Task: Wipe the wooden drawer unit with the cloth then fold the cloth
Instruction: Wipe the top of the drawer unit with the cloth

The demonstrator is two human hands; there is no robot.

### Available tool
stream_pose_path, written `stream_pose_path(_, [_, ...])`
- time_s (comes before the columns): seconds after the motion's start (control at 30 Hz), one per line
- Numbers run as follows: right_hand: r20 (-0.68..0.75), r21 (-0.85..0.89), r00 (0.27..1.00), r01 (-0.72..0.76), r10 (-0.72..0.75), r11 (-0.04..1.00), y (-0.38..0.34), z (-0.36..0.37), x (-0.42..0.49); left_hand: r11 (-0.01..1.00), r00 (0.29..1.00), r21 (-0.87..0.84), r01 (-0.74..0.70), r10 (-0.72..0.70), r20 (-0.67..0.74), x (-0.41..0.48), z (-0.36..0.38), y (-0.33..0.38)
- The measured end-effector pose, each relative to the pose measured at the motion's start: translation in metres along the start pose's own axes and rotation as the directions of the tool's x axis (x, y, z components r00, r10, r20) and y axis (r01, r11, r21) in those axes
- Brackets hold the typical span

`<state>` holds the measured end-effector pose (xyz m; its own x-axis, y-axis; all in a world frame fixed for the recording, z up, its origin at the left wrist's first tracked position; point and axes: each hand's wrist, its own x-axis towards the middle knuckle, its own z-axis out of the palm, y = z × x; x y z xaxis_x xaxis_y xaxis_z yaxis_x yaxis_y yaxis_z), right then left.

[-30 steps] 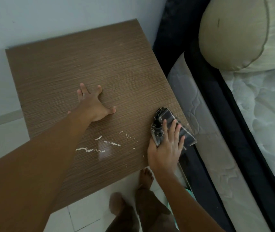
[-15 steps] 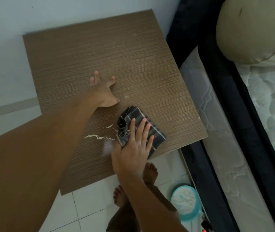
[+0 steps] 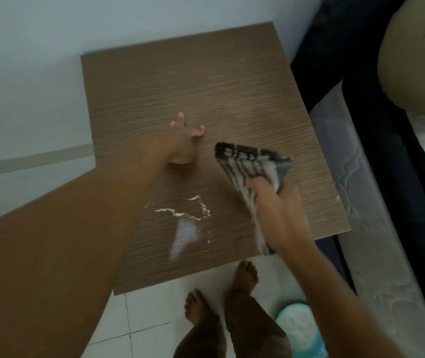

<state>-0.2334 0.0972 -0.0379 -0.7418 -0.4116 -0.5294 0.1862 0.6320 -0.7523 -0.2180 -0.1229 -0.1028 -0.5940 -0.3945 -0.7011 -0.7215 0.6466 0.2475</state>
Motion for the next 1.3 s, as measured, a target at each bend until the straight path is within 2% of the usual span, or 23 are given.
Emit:
stream_pose_path(0.1, [-0.067,-0.059,0.984,0.164,-0.168,0.985,-0.024,-0.025,0.024,0.999,1.000,-0.048,-0.006,0.005,-0.029,-0.007,0.002,-0.007])
stream_pose_path(0.17, [-0.047,-0.132,0.961,0.264,-0.272,0.956,-0.037,-0.026,0.042,0.994,0.999,-0.109,0.010,-0.016,-0.050,-0.012,0.006,-0.015])
stream_pose_path(0.27, [0.068,-0.332,0.937,0.346,-0.344,0.877,-0.039,-0.011,0.081,0.980,0.994,-0.190,0.063,-0.078,-0.075,-0.020,0.009,-0.027])
stream_pose_path(0.4, [0.327,-0.540,0.890,0.452,-0.318,0.710,-0.015,0.032,0.129,0.956,0.982,-0.267,0.122,-0.155,-0.106,-0.030,0.011,-0.049])
stream_pose_path(0.5, [0.443,-0.577,0.731,0.676,-0.519,0.459,0.006,0.061,0.142,0.939,0.972,-0.307,0.157,-0.202,-0.121,-0.041,0.017,-0.067])
stream_pose_path(0.53, [0.469,-0.570,0.688,0.715,-0.554,0.405,0.009,0.068,0.142,0.931,0.969,-0.325,0.163,-0.214,-0.127,-0.045,0.019,-0.072])
stream_pose_path(0.6, [0.544,-0.515,0.609,0.785,-0.577,0.344,0.011,0.079,0.139,0.913,0.965,-0.374,0.163,-0.227,-0.133,-0.052,0.023,-0.081])
stream_pose_path(0.73, [0.731,-0.353,0.395,0.917,-0.557,0.187,0.016,0.092,0.118,0.876,0.956,-0.456,0.155,-0.249,-0.154,-0.060,0.032,-0.093])
stream_pose_path(0.83, [0.812,-0.239,0.273,0.962,-0.516,0.133,0.034,0.085,0.102,0.847,0.954,-0.512,0.142,-0.255,-0.159,-0.065,0.039,-0.099])
stream_pose_path(0.93, [0.840,-0.190,0.249,0.967,-0.481,0.169,0.053,0.068,0.081,0.827,0.950,-0.548,0.123,-0.259,-0.177,-0.068,0.046,-0.101])
stream_pose_path(1.03, [0.838,-0.161,0.290,0.941,-0.461,0.298,0.061,0.051,0.059,0.809,0.944,-0.579,0.105,-0.264,-0.198,-0.075,0.049,-0.101])
stream_pose_path(1.07, [0.831,-0.158,0.335,0.908,-0.444,0.388,0.058,0.046,0.053,0.799,0.939,-0.594,0.094,-0.269,-0.213,-0.079,0.050,-0.101])
stream_pose_path(1.13, [0.799,-0.160,0.470,0.768,-0.375,0.620,0.042,0.035,0.045,0.759,0.903,-0.650,0.043,-0.307,-0.299,-0.088,0.053,-0.101])
stream_pose_path(1.17, [0.776,-0.148,0.524,0.692,-0.350,0.707,0.031,0.031,0.045,0.738,0.854,-0.675,-0.001,-0.351,-0.385,-0.095,0.056,-0.101])
stream_pose_path(1.2, [0.738,-0.128,0.564,0.656,-0.371,0.744,0.016,0.030,0.046,0.727,0.781,-0.685,-0.051,-0.398,-0.481,-0.102,0.060,-0.102])
stream_pose_path(1.27, [0.689,-0.084,0.586,0.649,-0.426,0.756,-0.017,0.033,0.051,0.696,0.640,-0.704,-0.143,-0.478,-0.602,-0.116,0.070,-0.105])
stream_pose_path(1.3, [0.673,-0.071,0.588,0.655,-0.449,0.752,-0.034,0.036,0.053,0.664,0.602,-0.730,-0.160,-0.520,-0.606,-0.121,0.076,-0.107])
